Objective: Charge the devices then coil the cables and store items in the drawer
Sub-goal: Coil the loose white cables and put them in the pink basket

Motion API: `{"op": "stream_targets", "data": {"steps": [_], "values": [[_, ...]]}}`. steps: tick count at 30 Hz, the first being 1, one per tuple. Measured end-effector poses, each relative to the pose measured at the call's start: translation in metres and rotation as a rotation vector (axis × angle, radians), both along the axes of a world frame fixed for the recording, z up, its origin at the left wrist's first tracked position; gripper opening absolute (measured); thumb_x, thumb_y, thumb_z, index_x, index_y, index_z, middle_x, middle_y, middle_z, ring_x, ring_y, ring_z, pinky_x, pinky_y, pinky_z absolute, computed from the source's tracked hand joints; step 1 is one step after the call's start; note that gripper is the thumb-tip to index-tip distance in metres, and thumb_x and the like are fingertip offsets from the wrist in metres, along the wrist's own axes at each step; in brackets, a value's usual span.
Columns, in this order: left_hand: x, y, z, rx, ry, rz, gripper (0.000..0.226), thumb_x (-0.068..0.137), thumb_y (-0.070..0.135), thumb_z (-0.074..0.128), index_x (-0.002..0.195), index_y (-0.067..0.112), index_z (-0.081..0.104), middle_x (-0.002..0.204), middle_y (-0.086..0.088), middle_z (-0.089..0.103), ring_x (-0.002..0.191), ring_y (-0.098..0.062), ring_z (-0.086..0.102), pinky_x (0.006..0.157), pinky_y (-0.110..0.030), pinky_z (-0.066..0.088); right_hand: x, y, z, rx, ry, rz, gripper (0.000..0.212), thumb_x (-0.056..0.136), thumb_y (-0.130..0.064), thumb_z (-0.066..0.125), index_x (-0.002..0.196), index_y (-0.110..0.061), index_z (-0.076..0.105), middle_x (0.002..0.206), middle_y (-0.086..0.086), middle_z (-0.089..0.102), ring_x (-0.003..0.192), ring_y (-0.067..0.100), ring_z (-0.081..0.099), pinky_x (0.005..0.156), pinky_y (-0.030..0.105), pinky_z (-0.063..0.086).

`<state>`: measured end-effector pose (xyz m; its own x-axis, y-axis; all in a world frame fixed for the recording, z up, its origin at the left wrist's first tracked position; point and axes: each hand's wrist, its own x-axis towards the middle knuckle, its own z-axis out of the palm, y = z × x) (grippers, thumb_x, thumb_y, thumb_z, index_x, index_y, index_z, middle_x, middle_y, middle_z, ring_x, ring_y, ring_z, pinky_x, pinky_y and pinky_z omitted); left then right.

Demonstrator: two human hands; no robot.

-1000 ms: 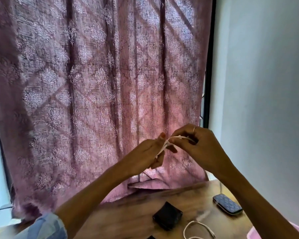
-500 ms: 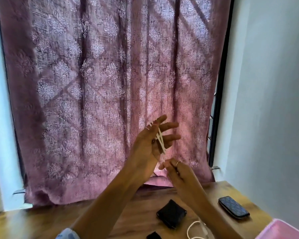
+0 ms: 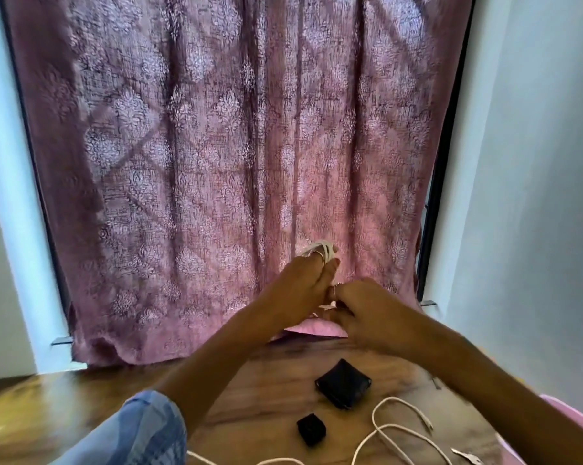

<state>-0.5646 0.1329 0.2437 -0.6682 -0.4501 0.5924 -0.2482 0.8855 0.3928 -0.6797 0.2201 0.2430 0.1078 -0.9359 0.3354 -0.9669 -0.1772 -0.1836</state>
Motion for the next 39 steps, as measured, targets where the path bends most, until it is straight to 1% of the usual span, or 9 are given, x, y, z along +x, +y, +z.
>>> {"op": "stream_targets", "data": {"steps": [4,7,12,16,20,26,29,34,39], "values": [[0.013,-0.002,0.001,-0.091,-0.093,0.015,0.024,0.102,0.026,0.033,0.084,0.013,0.042,0.069,-0.004,0.050,0.058,-0.020,0.050,0.057,-0.037,0.044,-0.006,0.010,0.017,0.002,0.257,-0.088,0.012,0.090,-0.011,0.059,0.099,-0.016,0.065,0.089,0.005,0.068,0.062,0.008,0.059,0.058,0.032,0.053],[0.024,0.000,-0.004,0.035,-0.159,-0.067,0.027,0.102,0.027,0.034,0.084,0.011,0.045,0.061,0.002,0.045,0.053,-0.015,0.045,0.050,-0.028,0.038,-0.007,0.025,0.026,-0.042,0.500,-0.118,0.017,0.088,-0.014,0.061,0.101,-0.025,0.062,0.088,-0.005,0.066,0.053,-0.001,0.040,0.045,0.017,0.024],[0.032,0.005,-0.015,0.247,-0.252,-0.197,0.056,0.100,0.043,0.024,0.095,0.005,0.065,0.052,-0.003,0.043,0.044,-0.010,0.041,0.050,-0.021,0.036,-0.007,0.036,0.038,-0.279,0.886,-0.078,0.026,0.077,-0.002,0.066,0.096,-0.020,0.067,0.083,-0.001,0.069,0.083,0.026,0.063,0.084,0.040,0.038],[0.039,0.010,-0.019,0.525,-0.192,-0.413,0.067,0.097,0.055,0.019,0.092,0.011,0.069,0.039,0.006,0.036,0.034,-0.009,0.031,0.044,-0.016,0.034,-0.020,0.036,0.044,-0.578,0.859,0.005,0.034,0.066,0.009,0.068,0.091,-0.014,0.071,0.102,0.011,0.068,0.106,0.033,0.061,0.101,0.061,0.031],[0.043,0.016,-0.016,0.995,0.057,-0.726,0.049,0.095,0.050,0.036,0.076,0.013,0.062,0.036,0.009,0.030,0.027,-0.005,0.021,0.037,-0.018,0.032,-0.011,0.029,0.025,-0.581,0.434,-0.096,0.017,0.086,-0.013,0.065,0.099,-0.018,0.074,0.129,0.014,0.056,0.123,0.038,0.046,0.103,0.050,0.033],[0.039,0.033,-0.010,1.353,0.371,-0.999,0.038,0.091,0.042,0.043,0.064,0.017,0.054,0.032,0.010,0.037,0.025,-0.007,0.015,0.031,-0.016,0.026,0.017,0.026,0.004,-0.188,-1.011,0.074,0.019,0.084,0.001,0.062,0.101,-0.002,0.071,0.097,0.024,0.070,0.084,0.034,0.067,0.077,0.034,0.057],[0.032,0.039,-0.013,1.380,0.517,-0.953,0.038,0.091,0.039,0.043,0.062,0.015,0.053,0.032,0.009,0.034,0.026,-0.008,0.012,0.032,-0.016,0.019,0.023,0.029,-0.005,0.006,-1.441,0.125,0.015,0.078,-0.013,0.065,0.087,-0.004,0.073,0.086,0.017,0.071,0.073,0.025,0.069,0.066,0.033,0.060],[0.029,0.034,-0.020,1.279,0.587,-0.630,0.038,0.094,0.041,0.044,0.071,0.013,0.054,0.039,0.008,0.033,0.026,-0.003,0.022,0.035,-0.017,0.034,0.010,0.035,-0.013,0.163,-1.688,0.215,0.074,0.089,-0.065,0.032,0.099,-0.003,0.072,0.101,0.019,0.071,0.091,0.029,0.070,0.075,0.036,0.059],[0.020,0.036,-0.033,0.961,0.558,-0.237,0.040,0.088,0.048,0.055,0.070,0.013,0.062,0.041,0.007,0.040,0.032,-0.007,0.036,0.043,-0.023,0.039,0.019,0.038,-0.031,-0.127,-1.326,0.047,0.024,0.095,-0.026,0.052,0.085,-0.014,0.070,0.076,0.009,0.070,0.075,0.022,0.066,0.080,0.036,0.055]]}}
